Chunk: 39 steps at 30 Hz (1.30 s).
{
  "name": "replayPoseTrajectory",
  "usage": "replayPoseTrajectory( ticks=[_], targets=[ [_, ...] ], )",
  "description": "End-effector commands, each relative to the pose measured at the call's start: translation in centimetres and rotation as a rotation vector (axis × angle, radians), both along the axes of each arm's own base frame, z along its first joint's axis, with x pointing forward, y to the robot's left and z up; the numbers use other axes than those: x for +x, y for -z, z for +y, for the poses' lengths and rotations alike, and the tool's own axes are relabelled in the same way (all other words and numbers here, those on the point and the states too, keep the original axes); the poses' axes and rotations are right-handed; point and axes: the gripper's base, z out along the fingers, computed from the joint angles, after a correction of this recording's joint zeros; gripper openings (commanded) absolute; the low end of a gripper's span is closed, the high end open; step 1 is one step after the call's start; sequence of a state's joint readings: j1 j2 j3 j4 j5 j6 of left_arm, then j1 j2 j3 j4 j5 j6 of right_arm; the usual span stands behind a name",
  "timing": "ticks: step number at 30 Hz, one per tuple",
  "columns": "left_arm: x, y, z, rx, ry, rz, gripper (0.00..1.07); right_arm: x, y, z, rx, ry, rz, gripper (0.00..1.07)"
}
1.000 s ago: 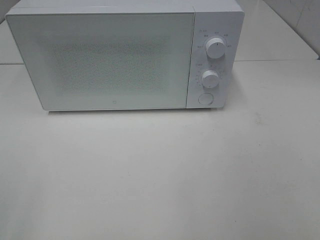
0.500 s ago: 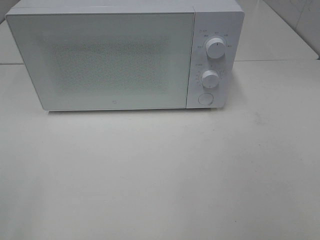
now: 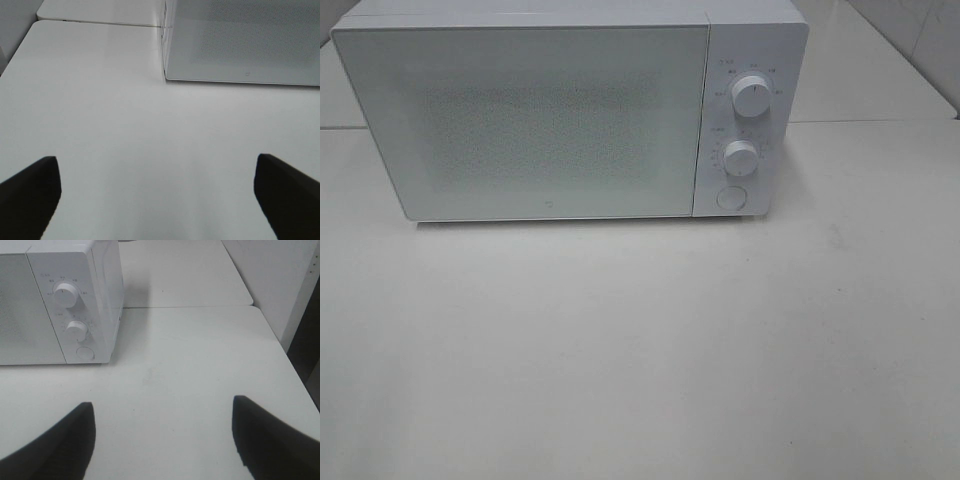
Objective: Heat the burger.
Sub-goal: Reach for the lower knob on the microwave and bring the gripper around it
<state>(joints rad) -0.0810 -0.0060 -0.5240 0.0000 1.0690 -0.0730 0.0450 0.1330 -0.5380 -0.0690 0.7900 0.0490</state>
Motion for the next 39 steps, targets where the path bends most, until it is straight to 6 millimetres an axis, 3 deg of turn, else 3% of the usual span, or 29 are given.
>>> replayPoseTrajectory(
  ticks=[1,12,14,17,22,28,30,39],
  targets=[
    [-0.4,0.0,0.0,-0.003,-0.005,-0.021,0.98,1.0,-0.5,0.1,-0.008,-0.003,-0.031,0.75],
    [-0.4,0.0,0.0,-0.003,-0.005,-0.021,0.98,5.7,-1.3,0.4,0.004,-0.02,-0.055,0.75],
    [-0.4,0.0,0.0,-0.003,-0.005,-0.021,0.98,7.7,-0.9,0.6,0.004,-0.025,-0.045,0.75],
    [-0.4,0.0,0.0,-0.003,-0.005,-0.021,0.98,8.1,-0.8,0.6,0.004,-0.026,-0.046,0.75],
    [-0.4,0.0,0.0,-0.003,-0.005,-0.021,0.98,11.3,0.6,0.8,0.009,-0.033,-0.038,0.75],
    [-0.4,0.0,0.0,-0.003,-0.005,-0.021,0.98,12.9,1.0,0.9,0.022,-0.033,-0.048,0.75],
    [-0.4,0.0,0.0,-0.003,-0.005,-0.021,0.98,14.6,1.6,1.0,0.024,-0.037,-0.046,0.75],
    [-0.4,0.0,0.0,-0.003,-0.005,-0.021,0.98,17.7,3.2,1.2,0.034,-0.043,-0.059,0.75]
  ],
)
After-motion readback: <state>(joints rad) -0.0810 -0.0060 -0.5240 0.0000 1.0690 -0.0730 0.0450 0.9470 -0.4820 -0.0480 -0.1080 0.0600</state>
